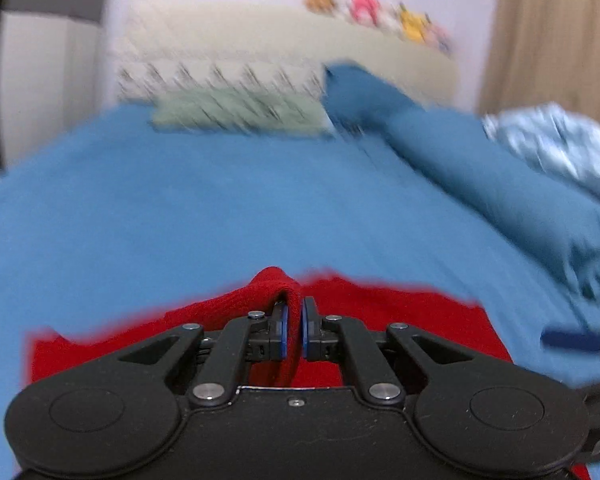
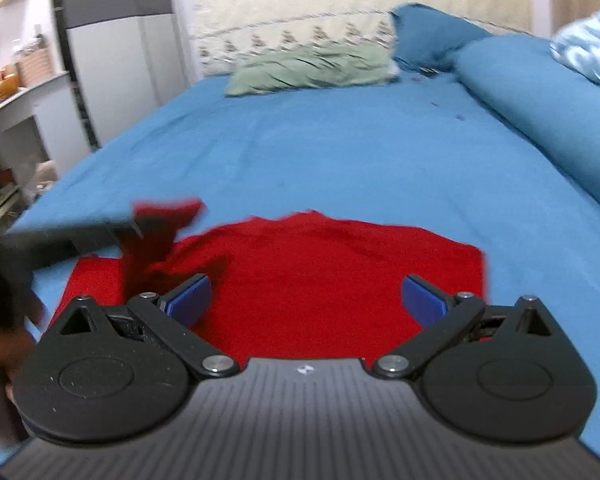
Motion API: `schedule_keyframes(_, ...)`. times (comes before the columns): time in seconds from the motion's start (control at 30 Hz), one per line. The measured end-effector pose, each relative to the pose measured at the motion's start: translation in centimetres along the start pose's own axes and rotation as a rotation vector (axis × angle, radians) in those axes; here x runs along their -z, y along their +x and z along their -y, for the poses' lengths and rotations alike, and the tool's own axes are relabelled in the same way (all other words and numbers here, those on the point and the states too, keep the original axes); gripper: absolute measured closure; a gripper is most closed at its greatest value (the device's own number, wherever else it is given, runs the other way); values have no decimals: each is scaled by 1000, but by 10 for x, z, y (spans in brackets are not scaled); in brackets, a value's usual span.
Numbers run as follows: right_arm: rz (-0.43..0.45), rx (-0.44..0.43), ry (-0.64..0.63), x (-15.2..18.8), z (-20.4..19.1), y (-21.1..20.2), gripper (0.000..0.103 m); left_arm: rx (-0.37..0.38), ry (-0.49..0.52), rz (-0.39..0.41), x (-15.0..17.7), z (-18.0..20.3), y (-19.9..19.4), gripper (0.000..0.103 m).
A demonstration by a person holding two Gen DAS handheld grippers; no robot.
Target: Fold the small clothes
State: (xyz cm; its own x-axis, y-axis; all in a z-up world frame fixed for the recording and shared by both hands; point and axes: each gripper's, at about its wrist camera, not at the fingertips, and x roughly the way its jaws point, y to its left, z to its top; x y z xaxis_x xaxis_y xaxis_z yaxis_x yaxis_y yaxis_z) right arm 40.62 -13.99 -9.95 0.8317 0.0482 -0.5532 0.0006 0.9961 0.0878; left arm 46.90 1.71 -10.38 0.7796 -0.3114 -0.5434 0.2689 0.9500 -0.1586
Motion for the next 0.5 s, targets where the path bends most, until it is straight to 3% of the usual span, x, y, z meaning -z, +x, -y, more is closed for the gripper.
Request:
schedule_keyframes(0.17,-63,30,5,16,47,12,0,-25,57,-142,54,34,51,97)
schedule_keyframes(0.3,-84,17,40,27,65,23,0,-28,70,-139,64,33,52,92)
schedule_keyframes(0.33,-82,8,51,28,67,25,0,-20,68,-140,62,33,51,85)
schedule_keyframes(0.4,-71,-3,64,23,67,26,0,-17,45,-123,56,24,40,41)
schedule_keyframes(0.5,-60,-30,48,14,59,23,0,-49,74,-22,49,18,1,17)
